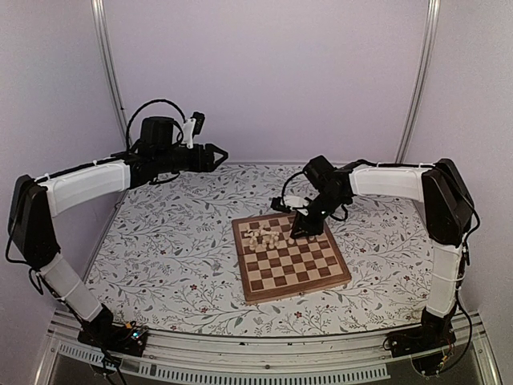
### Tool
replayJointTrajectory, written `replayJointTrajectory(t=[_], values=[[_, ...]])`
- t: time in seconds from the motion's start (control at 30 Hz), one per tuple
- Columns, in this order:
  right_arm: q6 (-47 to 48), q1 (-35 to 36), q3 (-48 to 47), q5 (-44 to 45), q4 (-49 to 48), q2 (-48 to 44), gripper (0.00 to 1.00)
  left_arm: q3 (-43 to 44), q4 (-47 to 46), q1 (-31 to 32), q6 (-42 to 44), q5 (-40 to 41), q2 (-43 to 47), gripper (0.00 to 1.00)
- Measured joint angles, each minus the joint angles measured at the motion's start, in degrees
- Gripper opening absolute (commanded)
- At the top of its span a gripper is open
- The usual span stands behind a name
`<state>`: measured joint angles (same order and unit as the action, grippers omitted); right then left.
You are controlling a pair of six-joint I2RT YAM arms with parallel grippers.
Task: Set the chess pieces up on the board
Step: Pick up the chess piece from the chessboard, then place the chess piece on the chessboard.
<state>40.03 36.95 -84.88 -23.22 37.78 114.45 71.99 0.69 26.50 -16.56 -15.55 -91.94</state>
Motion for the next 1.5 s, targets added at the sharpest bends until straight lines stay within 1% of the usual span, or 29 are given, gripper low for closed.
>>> replayJointTrajectory(t=[0.2,0.5,0.77,0.87,0.93,1.0,1.1,1.5], values=[[0.1,0.5,-0.1,-0.1,0.0,0.0,0.1,0.0,0.0,-0.2,-0.3,-0.8,0.0,0.71],[0.2,1.3,0.4,-0.4,0.2,-1.1,0.09,0.0,0.0,-0.3,-0.7,-1.9,0.0,0.7],[2.3,3.0,10.1,-2.8,-0.1,-12.7,0.09,0.0,0.0,-0.3,-1.1,-2.8,-0.1,0.7],[3.5,6.0,14.0,-3.1,-0.3,-15.5,0.09,0.1,-0.1,-0.4,-1.3,-3.3,-0.4,0.69],[4.5,9.2,17.1,-3.0,-0.4,-16.6,0.09,0.4,0.0,-0.4,-1.5,-3.5,-0.9,0.69],[5.0,12.0,18.9,-2.9,-0.1,-16.8,0.08,0.4,0.0,-0.5,-1.7,-3.7,-1.5,0.69],[5.2,14.3,19.9,-2.8,-0.1,-16.9,0.08,0.5,0.0,-0.5,-1.9,-4.0,-2.2,0.69],[4.3,14.4,19.9,1.0,-2.6,-16.8,0.08,0.9,0.0,-0.5,-2.6,-5.3,-2.6,0.69]])
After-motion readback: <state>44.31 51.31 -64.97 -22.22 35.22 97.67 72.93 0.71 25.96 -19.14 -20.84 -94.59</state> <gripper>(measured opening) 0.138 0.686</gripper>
